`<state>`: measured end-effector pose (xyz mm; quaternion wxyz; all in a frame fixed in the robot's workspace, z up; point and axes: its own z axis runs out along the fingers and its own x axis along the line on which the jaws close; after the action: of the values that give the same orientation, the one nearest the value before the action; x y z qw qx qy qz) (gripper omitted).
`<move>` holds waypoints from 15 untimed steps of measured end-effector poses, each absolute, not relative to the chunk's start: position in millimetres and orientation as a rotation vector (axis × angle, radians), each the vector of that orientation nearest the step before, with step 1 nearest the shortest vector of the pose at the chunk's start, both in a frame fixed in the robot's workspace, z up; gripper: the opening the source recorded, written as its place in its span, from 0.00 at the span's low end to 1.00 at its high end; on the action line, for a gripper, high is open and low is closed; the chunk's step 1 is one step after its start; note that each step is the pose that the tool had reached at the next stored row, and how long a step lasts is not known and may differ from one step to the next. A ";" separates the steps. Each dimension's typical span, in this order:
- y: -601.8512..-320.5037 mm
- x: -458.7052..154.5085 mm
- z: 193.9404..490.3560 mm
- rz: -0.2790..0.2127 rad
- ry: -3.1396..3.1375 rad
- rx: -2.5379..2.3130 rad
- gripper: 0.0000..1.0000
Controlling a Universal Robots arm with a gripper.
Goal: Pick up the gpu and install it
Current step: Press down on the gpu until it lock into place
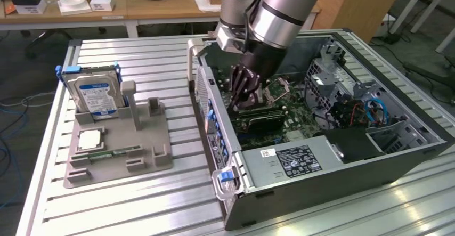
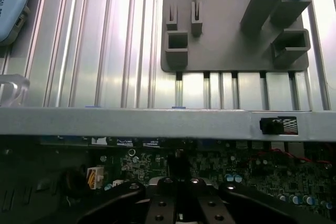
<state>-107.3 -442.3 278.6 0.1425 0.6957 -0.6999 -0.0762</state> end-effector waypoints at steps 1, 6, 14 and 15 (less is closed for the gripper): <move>-443.2 -107.3 278.2 -0.222 -2.018 2.006 0.10; -445.6 -105.9 276.6 -0.232 -2.012 2.001 0.10; -445.8 -107.1 276.4 -0.194 -2.008 2.010 0.10; -445.8 -107.7 276.4 -0.185 -2.008 2.012 0.10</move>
<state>-107.7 -445.8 276.4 0.1460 0.6987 -0.6974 -0.0642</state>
